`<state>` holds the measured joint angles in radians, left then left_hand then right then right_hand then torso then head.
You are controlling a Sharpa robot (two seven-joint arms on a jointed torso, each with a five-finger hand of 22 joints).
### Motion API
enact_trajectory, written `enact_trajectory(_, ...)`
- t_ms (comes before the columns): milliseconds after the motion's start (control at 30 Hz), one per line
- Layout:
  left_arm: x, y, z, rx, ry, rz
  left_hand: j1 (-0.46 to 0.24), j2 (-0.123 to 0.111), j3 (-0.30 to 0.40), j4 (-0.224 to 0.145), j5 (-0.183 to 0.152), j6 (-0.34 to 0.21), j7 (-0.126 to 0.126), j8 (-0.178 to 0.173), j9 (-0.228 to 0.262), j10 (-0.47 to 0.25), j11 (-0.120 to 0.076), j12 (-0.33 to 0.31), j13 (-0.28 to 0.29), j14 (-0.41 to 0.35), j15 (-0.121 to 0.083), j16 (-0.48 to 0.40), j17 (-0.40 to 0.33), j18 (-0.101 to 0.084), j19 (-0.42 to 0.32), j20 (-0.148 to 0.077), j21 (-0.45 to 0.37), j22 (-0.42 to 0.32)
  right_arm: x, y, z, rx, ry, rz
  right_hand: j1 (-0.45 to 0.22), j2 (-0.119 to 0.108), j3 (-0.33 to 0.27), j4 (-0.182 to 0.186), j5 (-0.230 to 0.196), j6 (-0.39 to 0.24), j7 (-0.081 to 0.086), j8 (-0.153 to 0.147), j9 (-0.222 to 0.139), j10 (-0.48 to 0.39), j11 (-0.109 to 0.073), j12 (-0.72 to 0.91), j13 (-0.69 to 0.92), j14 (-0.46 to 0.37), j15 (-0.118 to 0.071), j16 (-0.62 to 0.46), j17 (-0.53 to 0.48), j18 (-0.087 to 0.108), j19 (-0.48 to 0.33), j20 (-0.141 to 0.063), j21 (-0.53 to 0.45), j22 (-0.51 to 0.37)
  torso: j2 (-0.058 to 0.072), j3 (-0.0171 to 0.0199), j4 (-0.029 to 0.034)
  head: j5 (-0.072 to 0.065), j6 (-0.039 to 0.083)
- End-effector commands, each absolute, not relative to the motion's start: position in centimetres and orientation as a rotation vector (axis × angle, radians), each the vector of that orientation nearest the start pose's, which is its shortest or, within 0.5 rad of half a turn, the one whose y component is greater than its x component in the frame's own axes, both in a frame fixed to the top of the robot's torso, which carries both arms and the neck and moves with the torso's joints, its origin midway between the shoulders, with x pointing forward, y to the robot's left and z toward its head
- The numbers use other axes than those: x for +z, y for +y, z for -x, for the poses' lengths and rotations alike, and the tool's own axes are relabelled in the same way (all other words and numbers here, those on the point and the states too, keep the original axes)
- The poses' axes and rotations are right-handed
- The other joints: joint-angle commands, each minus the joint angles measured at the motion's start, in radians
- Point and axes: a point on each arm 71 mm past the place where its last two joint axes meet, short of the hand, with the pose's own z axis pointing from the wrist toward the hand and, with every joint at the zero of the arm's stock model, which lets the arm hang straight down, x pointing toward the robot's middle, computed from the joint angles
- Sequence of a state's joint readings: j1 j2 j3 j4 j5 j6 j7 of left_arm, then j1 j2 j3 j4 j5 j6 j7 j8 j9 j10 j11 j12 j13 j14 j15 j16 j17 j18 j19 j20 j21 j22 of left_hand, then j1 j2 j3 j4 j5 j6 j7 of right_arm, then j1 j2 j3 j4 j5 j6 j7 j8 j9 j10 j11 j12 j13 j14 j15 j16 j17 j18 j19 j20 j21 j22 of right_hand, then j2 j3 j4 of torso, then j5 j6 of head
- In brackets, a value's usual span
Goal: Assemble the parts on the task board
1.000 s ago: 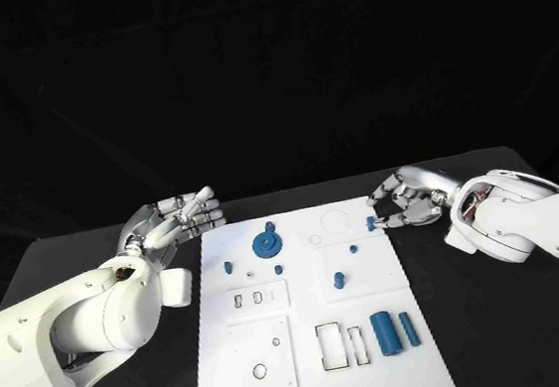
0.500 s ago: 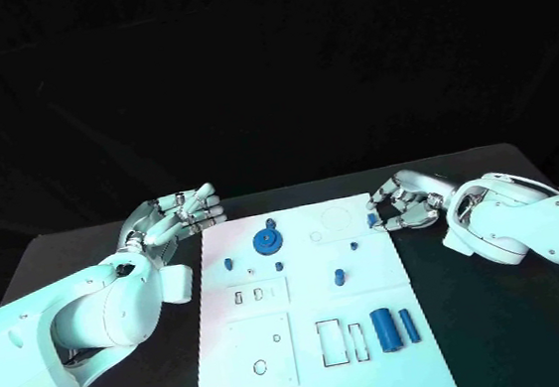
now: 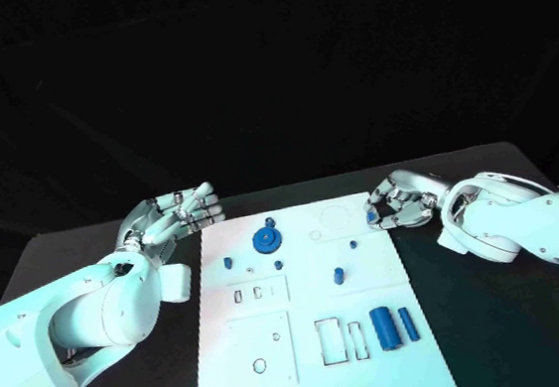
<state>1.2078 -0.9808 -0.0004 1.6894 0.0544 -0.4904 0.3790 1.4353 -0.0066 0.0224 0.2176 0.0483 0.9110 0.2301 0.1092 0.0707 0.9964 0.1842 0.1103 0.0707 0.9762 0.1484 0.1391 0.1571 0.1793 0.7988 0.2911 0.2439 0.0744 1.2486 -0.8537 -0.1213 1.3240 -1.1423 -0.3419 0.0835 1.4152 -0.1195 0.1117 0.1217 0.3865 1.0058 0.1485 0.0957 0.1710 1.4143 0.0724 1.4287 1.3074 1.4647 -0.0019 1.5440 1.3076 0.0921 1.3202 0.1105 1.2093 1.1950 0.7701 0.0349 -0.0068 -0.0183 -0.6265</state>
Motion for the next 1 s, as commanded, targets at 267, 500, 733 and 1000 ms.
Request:
enact_trajectory(267,-14.95,23.85,-46.61,-1.451,1.299,1.207,0.01,-0.002,-0.001,-0.006,0.0,0.007,-0.002,-0.006,0.0,0.0,-0.001,-0.005,-0.001,0.008,0.001,-0.004,0.001,-0.005,-0.005,-0.002,-0.004,-0.001,-20.01,-26.35,-51.67,0.698,1.714,-0.078,-0.001,0.009,0.005,0.0,-0.01,0.016,-0.001,0.007,0.003,0.006,-0.007,0.006,0.078,0.094,-0.002,0.005,0.213,0.004,0.002,-0.005,0.005,0.003,0.0,0.0004,-0.0012,0.002,-0.002)
enact_trajectory(500,-14.96,23.86,-46.63,-1.45,1.299,1.208,0.011,0.0,0.0,-0.006,0.0,0.007,-0.002,-0.006,0.0,0.0,-0.001,-0.006,-0.001,0.008,0.001,-0.004,0.001,-0.005,-0.006,-0.002,-0.004,-0.001,-20.1,-26.39,-51.69,0.695,1.72,-0.08,-0.002,0.01,0.005,0.0,-0.013,0.019,-0.002,0.008,0.003,0.006,-0.008,0.007,0.079,0.094,-0.003,0.005,0.214,0.003,0.003,-0.006,0.006,0.004,0.0,0.0011,-0.0009,0.002,-0.004)
enact_trajectory(733,-14.98,23.86,-46.66,-1.45,1.3,1.208,0.011,0.0,0.0,-0.006,0.0,0.007,-0.002,-0.006,0.0,0.0,-0.001,-0.006,-0.001,0.008,0.001,-0.004,0.001,-0.005,-0.006,-0.002,-0.004,-0.001,-20.09,-26.5,-51.72,0.69,1.714,-0.086,-0.004,0.017,0.009,0.0,-0.015,0.031,-0.007,0.014,0.006,0.009,-0.012,0.009,0.082,0.094,-0.006,0.006,0.216,0.002,0.007,-0.009,0.01,0.01,0.0,0.0011,-0.0008,0.001,-0.005)
enact_trajectory(1000,-14.99,23.89,-46.68,-1.449,1.299,1.209,0.011,0.0,0.0,-0.006,0.0,0.007,-0.002,-0.006,0.0,0.0,-0.001,-0.006,-0.001,0.008,0.001,-0.004,0.001,-0.005,-0.006,-0.002,-0.004,-0.001,-19.87,-26.44,-51.74,0.694,1.681,-0.103,0.004,0.053,0.032,-0.003,-0.029,0.075,-0.027,0.04,0.017,0.023,-0.03,0.018,0.095,0.096,-0.021,0.008,0.221,-0.002,0.023,-0.021,0.028,0.032,0.0,0.0011,-0.0011,0.001,-0.008)
